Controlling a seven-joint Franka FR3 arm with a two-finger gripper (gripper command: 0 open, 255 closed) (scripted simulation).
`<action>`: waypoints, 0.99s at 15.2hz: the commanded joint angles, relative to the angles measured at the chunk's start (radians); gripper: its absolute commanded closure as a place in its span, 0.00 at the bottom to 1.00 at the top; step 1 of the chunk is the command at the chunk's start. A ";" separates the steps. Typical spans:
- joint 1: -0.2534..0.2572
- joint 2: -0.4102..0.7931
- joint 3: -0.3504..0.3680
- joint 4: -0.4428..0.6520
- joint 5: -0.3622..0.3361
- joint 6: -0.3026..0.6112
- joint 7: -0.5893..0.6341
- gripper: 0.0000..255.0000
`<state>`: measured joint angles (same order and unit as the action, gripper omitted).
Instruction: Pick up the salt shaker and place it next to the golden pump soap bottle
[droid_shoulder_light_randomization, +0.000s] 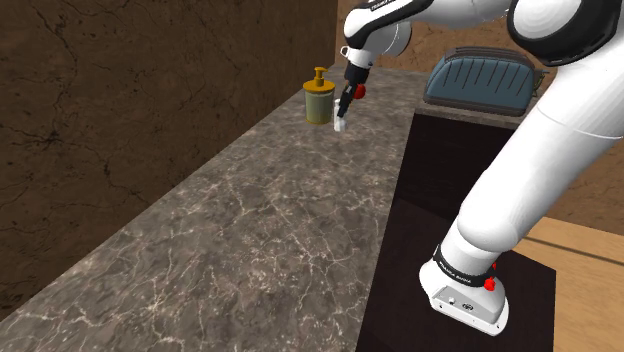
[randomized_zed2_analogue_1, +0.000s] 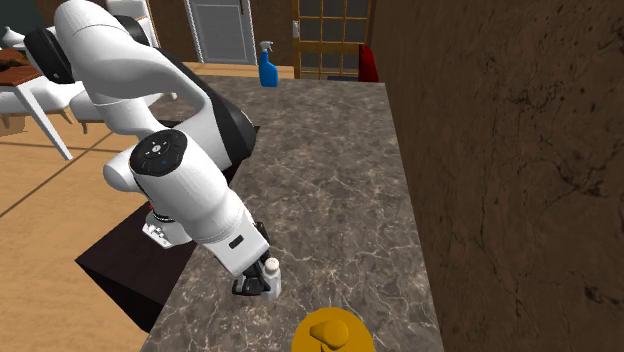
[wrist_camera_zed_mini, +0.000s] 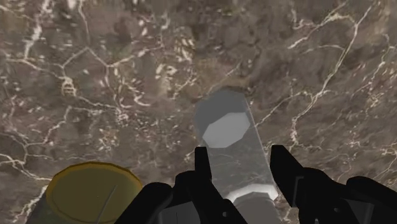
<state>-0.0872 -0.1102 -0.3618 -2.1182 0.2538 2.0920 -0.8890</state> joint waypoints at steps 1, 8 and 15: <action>0.001 0.008 -0.001 -0.020 0.007 0.027 -0.010 1.00; 0.002 0.030 -0.003 -0.056 0.026 0.080 -0.033 1.00; 0.002 0.030 -0.003 -0.056 0.026 0.080 -0.033 0.00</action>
<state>-0.0850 -0.0805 -0.3644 -2.1738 0.2798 2.1716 -0.9217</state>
